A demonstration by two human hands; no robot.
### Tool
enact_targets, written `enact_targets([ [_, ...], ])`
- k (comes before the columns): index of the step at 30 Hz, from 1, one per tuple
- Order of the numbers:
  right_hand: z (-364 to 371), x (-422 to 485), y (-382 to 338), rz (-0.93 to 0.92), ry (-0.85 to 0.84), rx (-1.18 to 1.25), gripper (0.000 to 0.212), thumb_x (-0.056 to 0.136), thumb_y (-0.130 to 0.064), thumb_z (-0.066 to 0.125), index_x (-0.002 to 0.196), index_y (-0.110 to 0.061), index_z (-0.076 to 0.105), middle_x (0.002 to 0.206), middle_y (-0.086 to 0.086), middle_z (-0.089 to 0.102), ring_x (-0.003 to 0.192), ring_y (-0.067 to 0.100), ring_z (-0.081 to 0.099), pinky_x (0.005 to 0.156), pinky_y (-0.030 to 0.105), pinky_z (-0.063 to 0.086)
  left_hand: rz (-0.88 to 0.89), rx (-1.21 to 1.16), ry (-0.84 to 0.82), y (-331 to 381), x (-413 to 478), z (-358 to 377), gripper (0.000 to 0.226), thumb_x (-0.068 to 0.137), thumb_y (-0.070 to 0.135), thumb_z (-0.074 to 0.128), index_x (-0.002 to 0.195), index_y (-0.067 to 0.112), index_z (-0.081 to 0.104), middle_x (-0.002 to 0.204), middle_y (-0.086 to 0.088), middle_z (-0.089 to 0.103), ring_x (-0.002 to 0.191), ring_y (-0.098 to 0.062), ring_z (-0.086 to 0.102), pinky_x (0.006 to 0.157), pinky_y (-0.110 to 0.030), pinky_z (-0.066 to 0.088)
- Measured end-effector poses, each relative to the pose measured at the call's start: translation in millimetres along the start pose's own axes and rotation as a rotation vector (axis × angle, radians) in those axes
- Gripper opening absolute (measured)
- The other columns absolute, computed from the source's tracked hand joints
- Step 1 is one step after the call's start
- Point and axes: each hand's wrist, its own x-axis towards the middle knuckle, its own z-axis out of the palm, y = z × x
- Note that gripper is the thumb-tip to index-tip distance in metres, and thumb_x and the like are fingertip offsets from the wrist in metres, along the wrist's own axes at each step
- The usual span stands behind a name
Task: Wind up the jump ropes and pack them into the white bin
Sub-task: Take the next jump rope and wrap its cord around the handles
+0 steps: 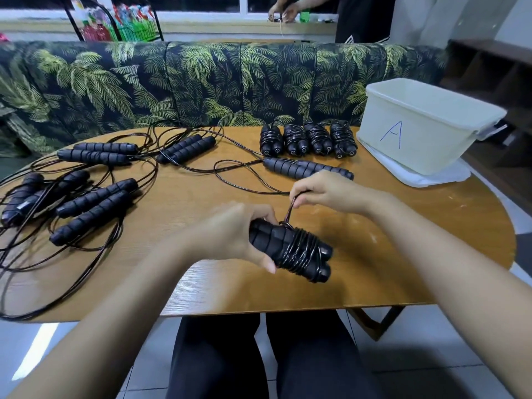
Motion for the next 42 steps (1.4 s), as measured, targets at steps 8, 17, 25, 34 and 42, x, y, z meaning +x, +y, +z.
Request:
enact_targets([
  [8, 16.1, -0.5, -30.6, -0.033, 0.330, -0.290, 0.027, 0.102, -0.034, 0.042, 0.085, -0.025, 0.061, 0.062, -0.011, 0.054, 0.061, 0.015, 0.046, 0.072, 0.029, 0.022, -0.315, 0.641, 0.373, -3.7, 18.0, 8.9, 0.079, 0.056, 0.077, 0.069, 0.108, 0.022, 0.047, 0.090, 0.000, 0.066, 0.084, -0.028, 0.062, 0.059, -0.032, 0.042],
  [17, 81.5, -29.4, -36.2, -0.046, 0.736, -0.414, 0.031, 0.099, -0.029, 0.039, 0.096, -0.014, 0.066, 0.079, -0.004, 0.070, 0.069, 0.017, 0.061, 0.078, 0.034, 0.040, -0.339, -0.095, 0.595, -21.7, 24.7, 22.5, 0.068, 0.056, 0.066, 0.076, 0.095, 0.014, 0.053, 0.076, 0.007, 0.063, 0.071, -0.015, 0.059, 0.060, -0.032, 0.045],
  [25, 114.7, -23.8, -28.4, -0.043, 0.695, -0.243, 0.026, 0.094, -0.029, 0.045, 0.096, -0.013, 0.066, 0.086, -0.004, 0.069, 0.085, 0.018, 0.064, 0.090, 0.037, 0.044, -0.332, -0.419, 0.665, -17.6, 27.2, 35.4, 0.080, 0.038, 0.068, 0.078, 0.090, 0.012, 0.056, 0.087, -0.006, 0.069, 0.074, -0.013, 0.059, 0.069, -0.036, 0.050],
  [34, 38.7, -34.9, -6.0, -0.074, 0.629, -0.302, 0.081, 0.065, -0.075, 0.064, 0.125, -0.021, 0.052, 0.127, -0.001, 0.050, 0.115, 0.018, 0.043, 0.094, 0.038, 0.040, -0.237, -0.061, 0.559, -28.8, 21.4, 22.7, 0.069, 0.040, 0.072, 0.073, 0.082, 0.026, 0.046, 0.073, 0.002, 0.063, 0.067, -0.023, 0.058, 0.066, -0.048, 0.051],
  [42, 26.5, -19.6, -12.2, -0.142, 0.242, -0.078, 0.091, 0.069, -0.062, 0.075, 0.145, -0.028, 0.038, 0.122, -0.018, 0.051, 0.102, -0.005, 0.043, 0.085, 0.018, 0.041, -0.123, 0.203, 0.518, -5.2, 20.7, 13.0, 0.063, 0.047, 0.062, 0.078, 0.092, 0.031, 0.048, 0.071, 0.013, 0.062, 0.073, -0.016, 0.060, 0.067, -0.035, 0.049],
])
